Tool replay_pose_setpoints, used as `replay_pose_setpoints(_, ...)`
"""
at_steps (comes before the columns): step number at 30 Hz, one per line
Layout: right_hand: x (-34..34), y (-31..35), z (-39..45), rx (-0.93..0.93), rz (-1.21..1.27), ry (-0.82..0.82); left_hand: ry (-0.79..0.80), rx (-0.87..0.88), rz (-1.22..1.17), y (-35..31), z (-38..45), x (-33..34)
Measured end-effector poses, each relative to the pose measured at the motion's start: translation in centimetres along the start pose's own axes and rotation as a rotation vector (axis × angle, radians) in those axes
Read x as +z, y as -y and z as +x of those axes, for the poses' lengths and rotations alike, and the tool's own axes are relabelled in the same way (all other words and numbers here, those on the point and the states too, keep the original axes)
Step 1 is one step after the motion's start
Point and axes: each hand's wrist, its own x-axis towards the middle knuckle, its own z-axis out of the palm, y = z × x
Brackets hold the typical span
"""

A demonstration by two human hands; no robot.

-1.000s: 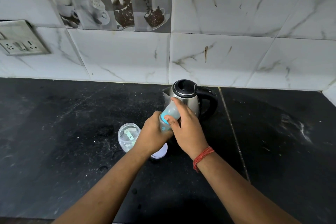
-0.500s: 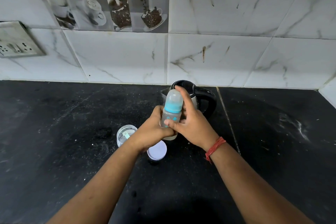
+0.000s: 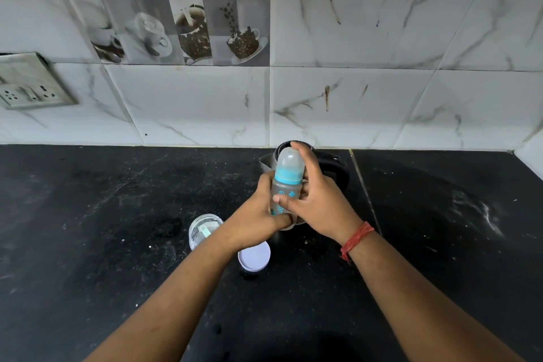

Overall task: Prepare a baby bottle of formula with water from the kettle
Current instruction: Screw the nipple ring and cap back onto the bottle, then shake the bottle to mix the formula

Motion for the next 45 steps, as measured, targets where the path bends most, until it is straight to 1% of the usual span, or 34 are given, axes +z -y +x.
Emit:
replay_pose_setpoints(3,-1.0,-0.4,0.6,0.015,0.020,-0.100,0.044,0.032,0.079,0.1,0.7,-0.7)
replay_pose_setpoints(4,-1.3,-0.6,0.8,0.023,0.025,-0.137,0.034,0.051,0.131,0.3,1.0,-1.0)
replay_pose_setpoints(8,-2.7,-1.4,1.5,0.043,0.064,-0.200,-0.153,0.134,0.527,1.0,2.1,-2.2)
replay_pose_setpoints(11,-3.5,-1.4,2.1,0.068,0.145,-0.225,-0.251,0.138,0.812,0.6,2.8,-2.8)
replay_pose_setpoints(14,-4.0,-1.2,2.5,0.065,0.161,-0.218,-0.337,0.146,0.993,0.1,3.5,-3.3)
replay_pose_setpoints(16,-4.2,-0.9,2.7,0.057,0.155,-0.207,-0.376,0.151,1.063,0.0,3.8,-3.7)
replay_pose_setpoints(21,-4.5,-0.3,3.0,0.049,0.180,-0.205,-0.419,0.122,1.133,0.5,4.2,-4.4)
replay_pose_setpoints(26,-5.4,0.0,3.2,0.043,0.145,-0.205,-0.433,0.103,1.129,0.4,4.3,-4.8)
replay_pose_setpoints(27,-5.9,0.0,3.3,0.047,0.168,-0.246,-0.434,0.102,1.127,0.4,4.2,-4.8)
replay_pose_setpoints(28,-6.3,0.2,3.5,0.051,0.239,-0.332,-0.439,0.103,1.122,0.4,4.1,-4.9)
replay_pose_setpoints(30,-7.4,0.3,3.6,0.049,0.465,-0.593,-0.450,0.106,1.112,0.2,3.9,-4.9)
replay_pose_setpoints(31,-7.7,0.0,3.7,0.044,0.563,-0.677,-0.457,0.109,1.105,0.2,3.9,-4.9)
replay_pose_setpoints(32,-7.7,0.0,3.6,0.045,0.584,-0.683,-0.463,0.114,1.100,0.1,3.9,-4.9)
replay_pose_setpoints(33,-7.5,-0.2,3.6,0.060,0.486,-0.586,-0.464,0.118,1.100,0.0,3.9,-4.9)
replay_pose_setpoints(34,-7.1,-0.2,3.4,0.087,0.350,-0.421,-0.463,0.121,1.102,0.0,4.0,-4.9)
replay_pose_setpoints(35,-6.6,-0.2,3.2,0.119,0.274,-0.319,-0.459,0.123,1.103,-0.1,4.1,-4.9)
replay_pose_setpoints(36,-6.3,-0.2,3.0,0.140,0.318,-0.331,-0.454,0.124,1.101,-0.2,4.2,-4.9)
replay_pose_setpoints(38,-6.1,-0.7,3.0,0.145,0.564,-0.541,-0.449,0.122,1.088,-0.4,4.3,-4.7)
replay_pose_setpoints(39,-5.9,-1.1,3.0,0.143,0.616,-0.576,-0.448,0.122,1.087,-0.4,4.3,-4.7)
replay_pose_setpoints(40,-5.7,-1.1,2.9,0.157,0.590,-0.517,-0.444,0.124,1.090,-0.5,4.3,-4.6)
replay_pose_setpoints(41,-5.3,-1.2,2.9,0.173,0.496,-0.388,-0.439,0.126,1.094,-0.5,4.3,-4.6)
replay_pose_setpoints(42,-5.1,-1.1,2.7,0.178,0.398,-0.299,-0.432,0.123,1.095,-0.5,4.3,-4.6)
replay_pose_setpoints(43,-4.9,-1.1,2.6,0.186,0.384,-0.321,-0.425,0.115,1.095,-0.5,4.3,-4.7)
replay_pose_setpoints(45,-5.2,-1.1,2.6,0.193,0.536,-0.558,-0.421,0.096,1.082,-0.6,4.4,-4.7)
